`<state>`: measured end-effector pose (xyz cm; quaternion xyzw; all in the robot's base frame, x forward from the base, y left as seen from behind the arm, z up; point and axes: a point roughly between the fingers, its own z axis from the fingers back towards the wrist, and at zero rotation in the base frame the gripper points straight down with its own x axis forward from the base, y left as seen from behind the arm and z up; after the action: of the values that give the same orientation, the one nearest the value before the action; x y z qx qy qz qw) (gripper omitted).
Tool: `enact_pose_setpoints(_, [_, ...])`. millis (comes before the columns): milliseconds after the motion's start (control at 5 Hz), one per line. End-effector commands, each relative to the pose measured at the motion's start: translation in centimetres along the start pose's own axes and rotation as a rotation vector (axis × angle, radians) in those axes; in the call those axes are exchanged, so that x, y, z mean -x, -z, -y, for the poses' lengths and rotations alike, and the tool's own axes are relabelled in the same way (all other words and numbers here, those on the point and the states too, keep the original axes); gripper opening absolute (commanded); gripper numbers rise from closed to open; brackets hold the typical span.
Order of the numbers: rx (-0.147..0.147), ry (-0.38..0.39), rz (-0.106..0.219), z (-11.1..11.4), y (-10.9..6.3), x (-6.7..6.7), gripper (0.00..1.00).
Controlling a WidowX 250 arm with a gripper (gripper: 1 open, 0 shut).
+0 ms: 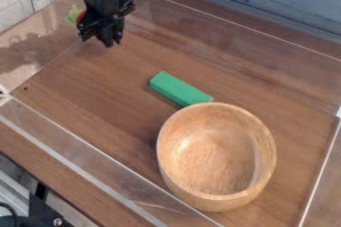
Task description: Move the red object to the left side of the table
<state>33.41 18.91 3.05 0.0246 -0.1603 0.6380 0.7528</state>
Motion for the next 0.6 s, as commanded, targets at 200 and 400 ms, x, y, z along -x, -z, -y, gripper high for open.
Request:
enact_pose_setpoints(200, [-0.015, -0.031, -0.01, 0.2, 0.1, -2.7, 1.0])
enact_pose_setpoints(400, [-0.043, -0.038, -0.029, -0.2, 0.0, -2.9, 0.0])
